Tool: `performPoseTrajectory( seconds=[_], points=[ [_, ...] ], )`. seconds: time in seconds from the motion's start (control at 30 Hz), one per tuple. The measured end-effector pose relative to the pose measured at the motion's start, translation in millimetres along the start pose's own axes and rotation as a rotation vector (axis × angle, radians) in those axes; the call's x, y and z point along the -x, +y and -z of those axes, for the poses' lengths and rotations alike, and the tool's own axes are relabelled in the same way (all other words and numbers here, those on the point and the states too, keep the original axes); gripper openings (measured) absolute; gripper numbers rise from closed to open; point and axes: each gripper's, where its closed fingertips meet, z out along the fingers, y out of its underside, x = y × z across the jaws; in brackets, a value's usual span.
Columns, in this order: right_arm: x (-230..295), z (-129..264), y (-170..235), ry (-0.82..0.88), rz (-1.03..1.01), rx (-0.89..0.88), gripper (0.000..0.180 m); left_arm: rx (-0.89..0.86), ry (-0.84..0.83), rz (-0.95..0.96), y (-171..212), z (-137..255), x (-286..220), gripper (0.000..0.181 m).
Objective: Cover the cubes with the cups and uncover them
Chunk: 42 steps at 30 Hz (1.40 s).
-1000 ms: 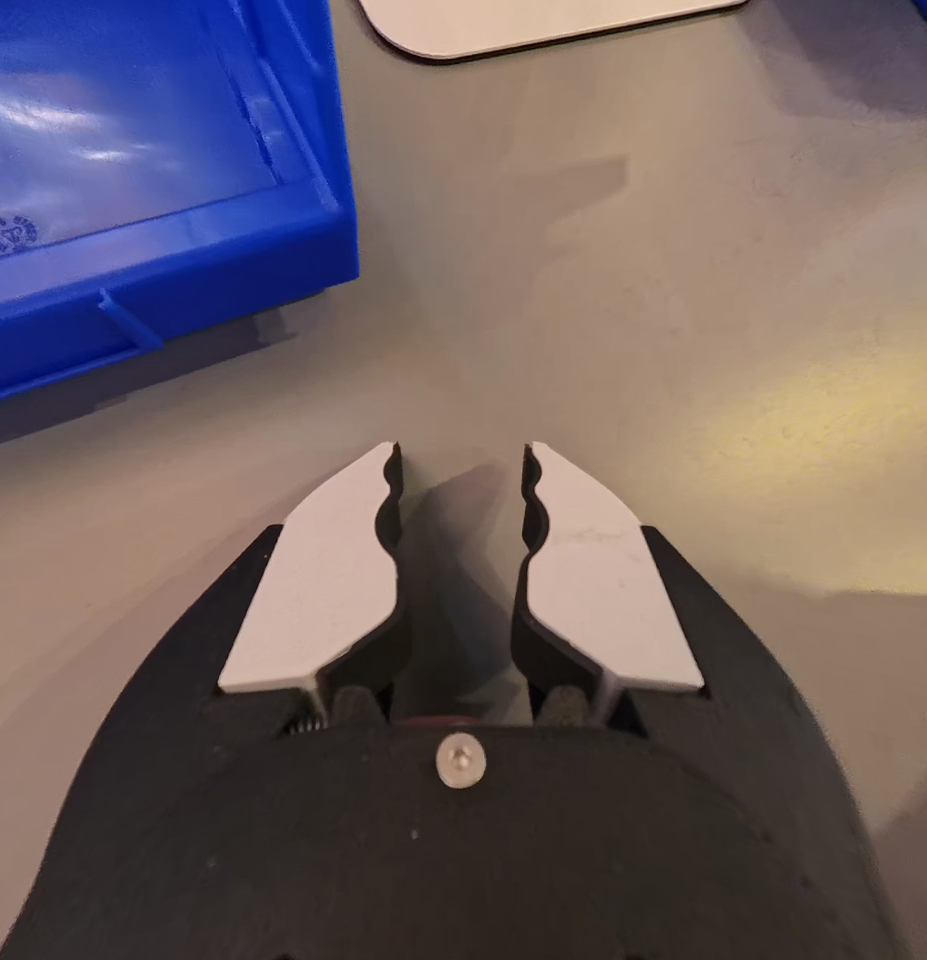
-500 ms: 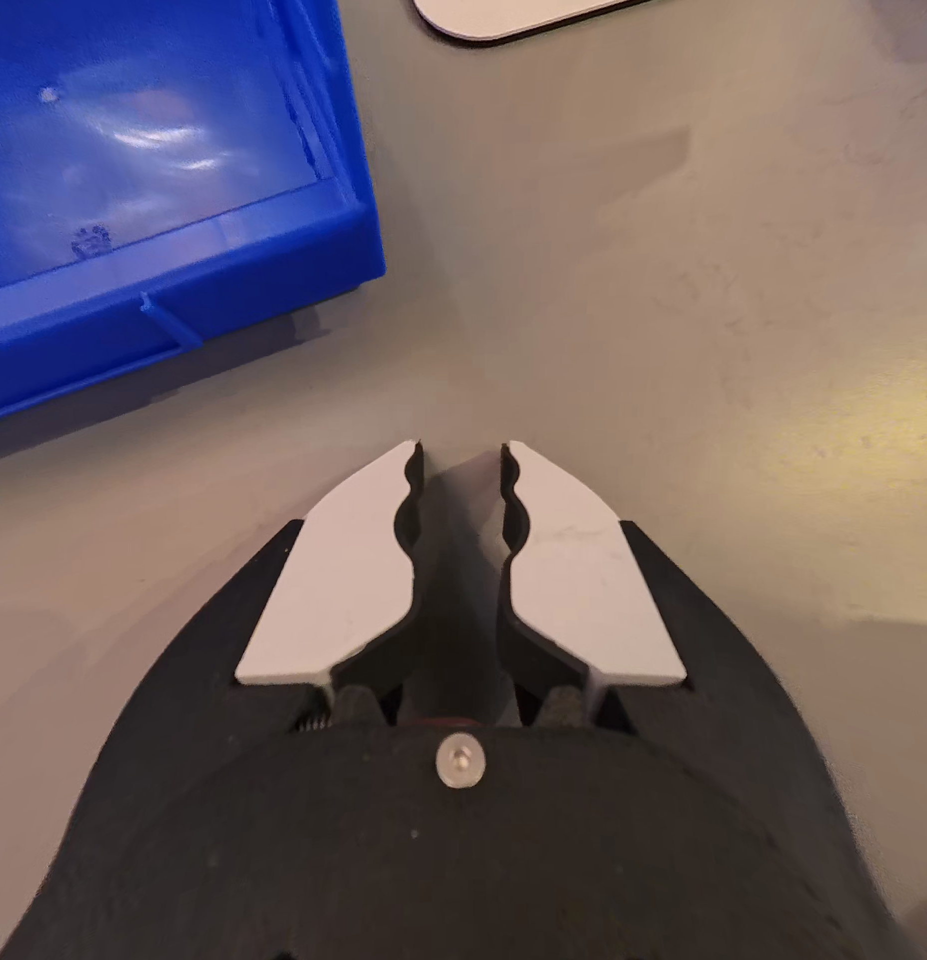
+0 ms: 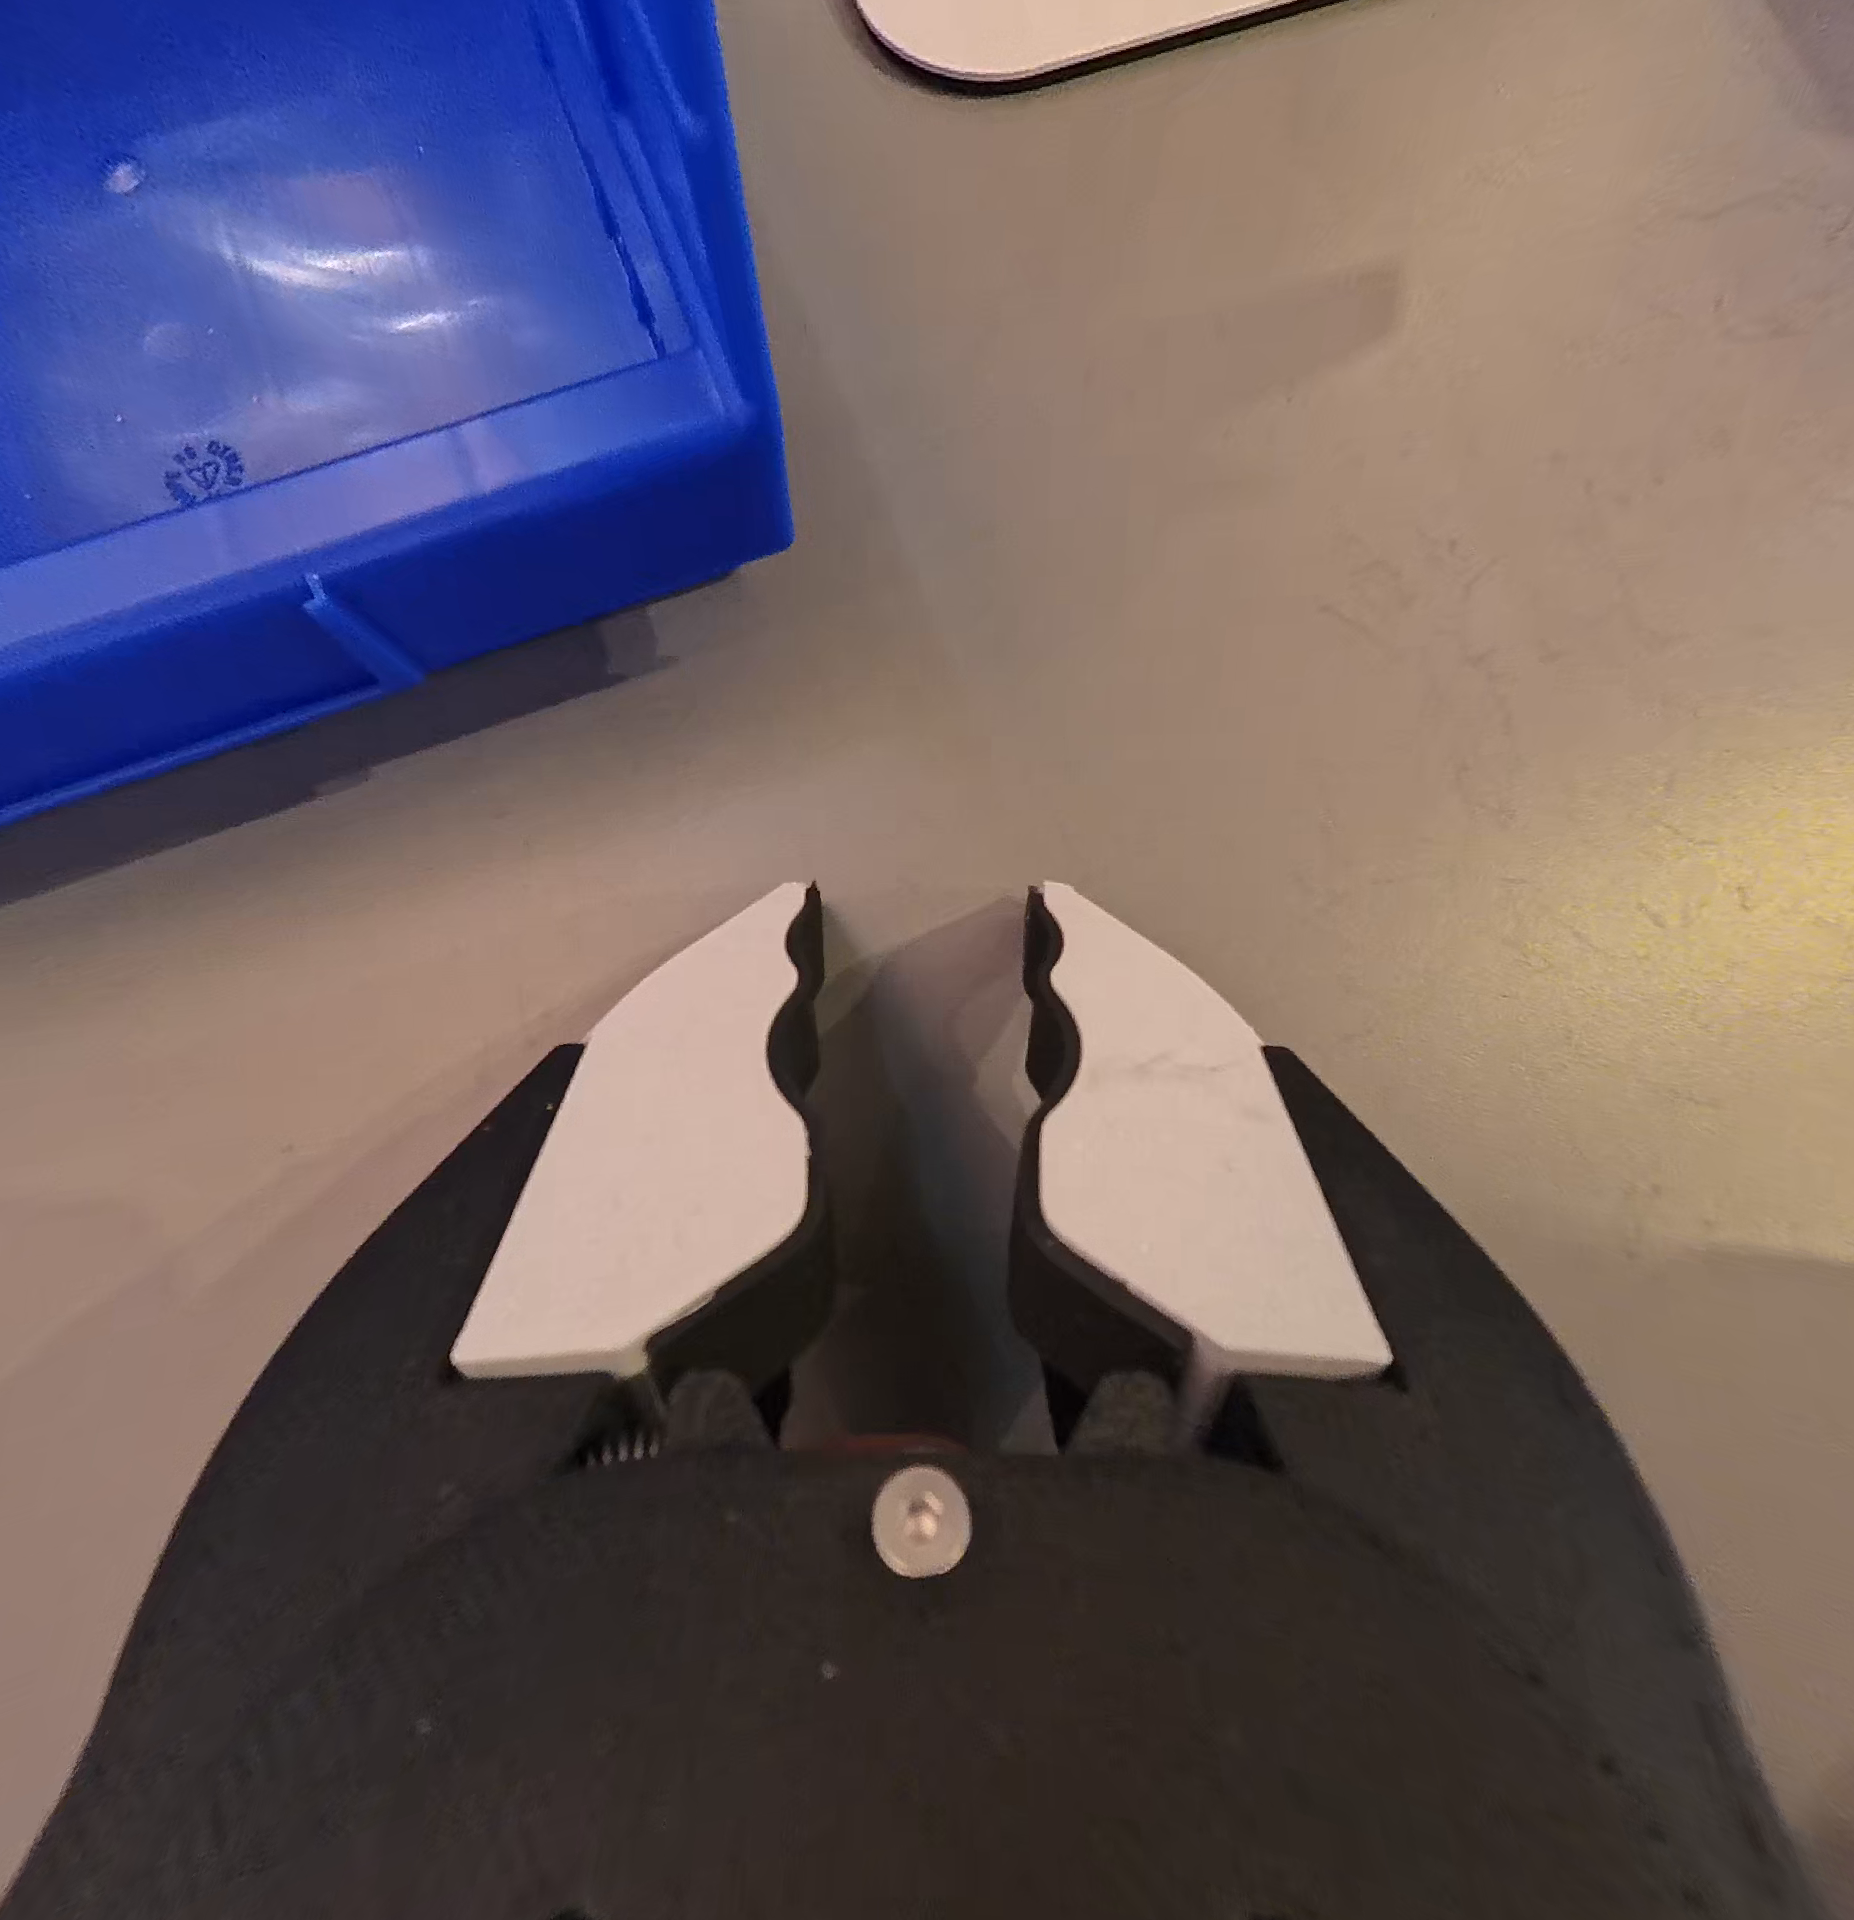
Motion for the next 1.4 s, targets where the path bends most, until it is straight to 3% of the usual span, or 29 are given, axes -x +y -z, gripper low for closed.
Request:
performPoseTrajectory(
  seconds=[0.03, 0.67, 0.9, 1.23, 1.4],
  points=[
    [0, 0, 0, 0.0, 0.0, 0.0, 0.051, 0.0, 0.0, 0.0, 0, 0, 0, 0.037],
    [-1, 0, 0, -0.004, -0.013, 0.0, 0.051, 0.0, 0.007, -0.002, 0, 0, -1, 0.038],
    [-32, 19, -14, 0.039, -0.264, -0.165, 0.068, -0.008, 0.026, 0.045, 0, 2, 2, 0.045],
    [-102, 43, -56, 0.222, -0.408, -0.39, 0.098, -0.129, -0.091, 0.269, -3, 23, 49, 0.079],
    [-122, 27, -77, 0.214, -0.422, -0.428, 0.093, -0.212, -0.259, 0.369, -12, 48, 116, 0.103]
  ],
)
